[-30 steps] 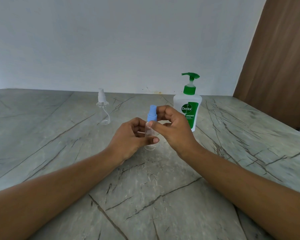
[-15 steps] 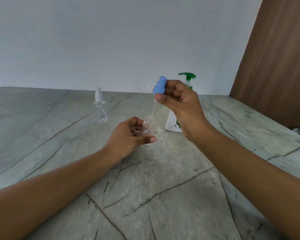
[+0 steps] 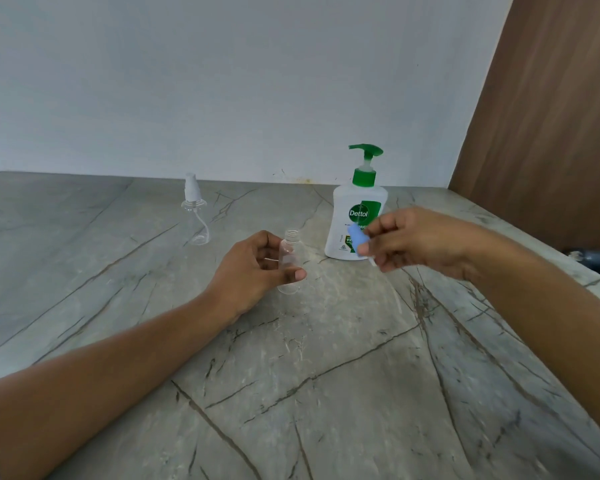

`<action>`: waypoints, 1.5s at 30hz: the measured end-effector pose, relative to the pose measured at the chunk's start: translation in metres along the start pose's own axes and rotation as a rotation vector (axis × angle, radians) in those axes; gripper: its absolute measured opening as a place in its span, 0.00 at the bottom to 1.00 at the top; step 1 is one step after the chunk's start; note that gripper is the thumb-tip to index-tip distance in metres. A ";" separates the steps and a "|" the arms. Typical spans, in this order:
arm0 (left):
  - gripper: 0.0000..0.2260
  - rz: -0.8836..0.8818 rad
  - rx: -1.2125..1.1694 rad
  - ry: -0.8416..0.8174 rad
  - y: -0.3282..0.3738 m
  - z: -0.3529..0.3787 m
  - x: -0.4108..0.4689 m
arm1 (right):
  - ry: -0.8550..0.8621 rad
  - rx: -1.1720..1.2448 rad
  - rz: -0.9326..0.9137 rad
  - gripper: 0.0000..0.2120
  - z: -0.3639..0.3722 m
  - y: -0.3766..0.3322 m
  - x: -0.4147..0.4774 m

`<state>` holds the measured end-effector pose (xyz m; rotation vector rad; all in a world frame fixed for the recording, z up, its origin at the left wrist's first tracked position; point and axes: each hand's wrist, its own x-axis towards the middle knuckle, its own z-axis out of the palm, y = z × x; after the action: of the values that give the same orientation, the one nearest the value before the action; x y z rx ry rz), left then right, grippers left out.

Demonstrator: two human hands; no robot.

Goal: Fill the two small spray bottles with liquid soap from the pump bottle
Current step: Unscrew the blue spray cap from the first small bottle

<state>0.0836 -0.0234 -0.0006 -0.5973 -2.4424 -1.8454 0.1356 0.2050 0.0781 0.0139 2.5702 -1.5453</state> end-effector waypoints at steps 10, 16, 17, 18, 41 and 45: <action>0.20 0.022 0.000 0.004 -0.003 -0.002 0.000 | 0.070 -0.189 0.205 0.11 0.000 0.037 0.005; 0.22 0.030 0.001 -0.002 -0.003 -0.001 0.001 | 0.095 -0.248 0.228 0.10 -0.005 0.046 0.010; 0.22 0.030 0.004 -0.002 -0.003 -0.001 0.001 | 0.103 -0.261 0.227 0.10 -0.006 0.048 0.010; 0.22 0.029 0.005 -0.002 -0.003 -0.001 0.000 | 0.110 -0.279 0.228 0.10 -0.008 0.049 0.010; 0.22 0.038 0.000 -0.001 -0.005 0.001 0.000 | 0.198 -0.225 0.277 0.17 -0.027 0.058 0.012; 0.22 0.037 0.001 -0.008 -0.005 0.001 0.000 | 0.158 -0.255 0.263 0.13 -0.020 0.063 0.013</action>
<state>0.0821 -0.0235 -0.0052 -0.6461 -2.4198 -1.8322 0.1252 0.2513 0.0303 0.4439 2.7315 -1.1610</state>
